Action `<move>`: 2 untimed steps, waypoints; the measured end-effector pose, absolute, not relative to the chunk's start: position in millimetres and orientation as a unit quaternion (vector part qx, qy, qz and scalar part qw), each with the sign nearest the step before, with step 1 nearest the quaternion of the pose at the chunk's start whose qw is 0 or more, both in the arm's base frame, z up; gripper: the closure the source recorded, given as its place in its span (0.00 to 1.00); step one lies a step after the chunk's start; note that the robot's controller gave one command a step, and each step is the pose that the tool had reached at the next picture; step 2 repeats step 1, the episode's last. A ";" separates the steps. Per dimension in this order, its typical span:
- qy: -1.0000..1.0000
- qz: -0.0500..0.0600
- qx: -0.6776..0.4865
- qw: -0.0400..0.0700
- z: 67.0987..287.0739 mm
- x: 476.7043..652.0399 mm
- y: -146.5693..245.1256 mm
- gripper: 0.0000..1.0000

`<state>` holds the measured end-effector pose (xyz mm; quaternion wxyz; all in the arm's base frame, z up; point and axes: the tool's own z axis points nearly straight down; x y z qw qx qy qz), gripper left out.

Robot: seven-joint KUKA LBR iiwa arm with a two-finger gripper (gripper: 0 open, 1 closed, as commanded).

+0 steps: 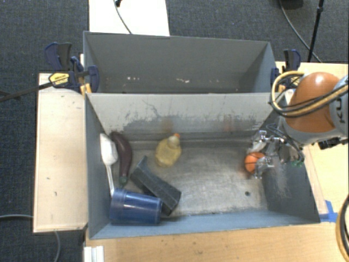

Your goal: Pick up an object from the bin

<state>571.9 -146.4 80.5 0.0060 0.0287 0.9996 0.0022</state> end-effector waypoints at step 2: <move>0.999 -0.001 0.033 0.006 252.9 561.4 -141.4 1.00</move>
Offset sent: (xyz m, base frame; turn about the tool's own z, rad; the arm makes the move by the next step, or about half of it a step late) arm 0.0000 0.0000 0.0000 0.0000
